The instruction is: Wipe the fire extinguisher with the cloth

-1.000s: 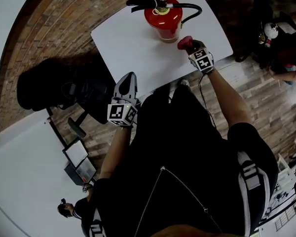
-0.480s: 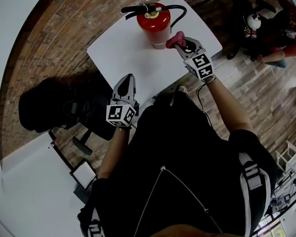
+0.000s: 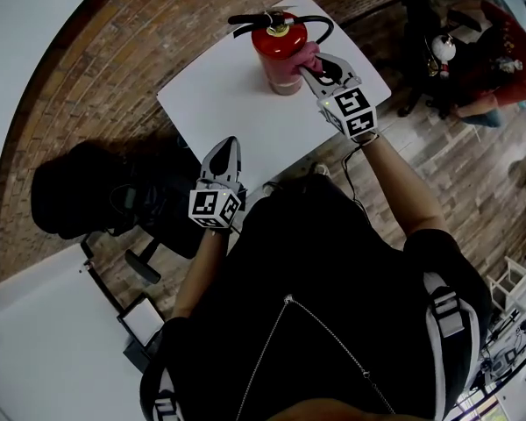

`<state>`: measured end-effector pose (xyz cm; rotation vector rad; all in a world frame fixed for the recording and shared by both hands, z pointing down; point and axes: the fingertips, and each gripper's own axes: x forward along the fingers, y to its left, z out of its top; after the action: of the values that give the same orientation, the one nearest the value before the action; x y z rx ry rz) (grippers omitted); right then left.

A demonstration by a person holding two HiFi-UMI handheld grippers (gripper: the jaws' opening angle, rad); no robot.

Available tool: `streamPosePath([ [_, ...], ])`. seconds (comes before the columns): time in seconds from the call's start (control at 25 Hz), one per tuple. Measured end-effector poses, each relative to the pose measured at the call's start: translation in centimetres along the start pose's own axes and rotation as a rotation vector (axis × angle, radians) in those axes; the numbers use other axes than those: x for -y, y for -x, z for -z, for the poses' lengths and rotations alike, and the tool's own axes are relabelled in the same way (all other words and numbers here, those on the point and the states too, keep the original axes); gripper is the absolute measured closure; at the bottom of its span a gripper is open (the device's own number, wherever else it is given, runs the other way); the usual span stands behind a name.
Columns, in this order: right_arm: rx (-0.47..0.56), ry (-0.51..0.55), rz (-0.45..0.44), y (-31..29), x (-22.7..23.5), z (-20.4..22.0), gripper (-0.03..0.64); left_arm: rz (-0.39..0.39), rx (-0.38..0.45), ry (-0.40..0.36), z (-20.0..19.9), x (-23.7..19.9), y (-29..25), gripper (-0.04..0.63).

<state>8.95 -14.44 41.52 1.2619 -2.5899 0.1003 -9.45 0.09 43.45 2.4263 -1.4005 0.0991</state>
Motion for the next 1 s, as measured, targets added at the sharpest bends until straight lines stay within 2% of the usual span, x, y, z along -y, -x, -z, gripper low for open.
streamPosePath([
  [0.44,-0.092,-0.036,0.024,-2.1,-0.3,2.7,0.502,-0.061,0.013,0.028,0.7,-1.7,2.5,0.578],
  [1.0,-0.137,-0.044,0.003,-3.2,-0.5,5.6,0.502,-0.097,0.001,0.038,1.5,-2.5,3.0,0.578],
])
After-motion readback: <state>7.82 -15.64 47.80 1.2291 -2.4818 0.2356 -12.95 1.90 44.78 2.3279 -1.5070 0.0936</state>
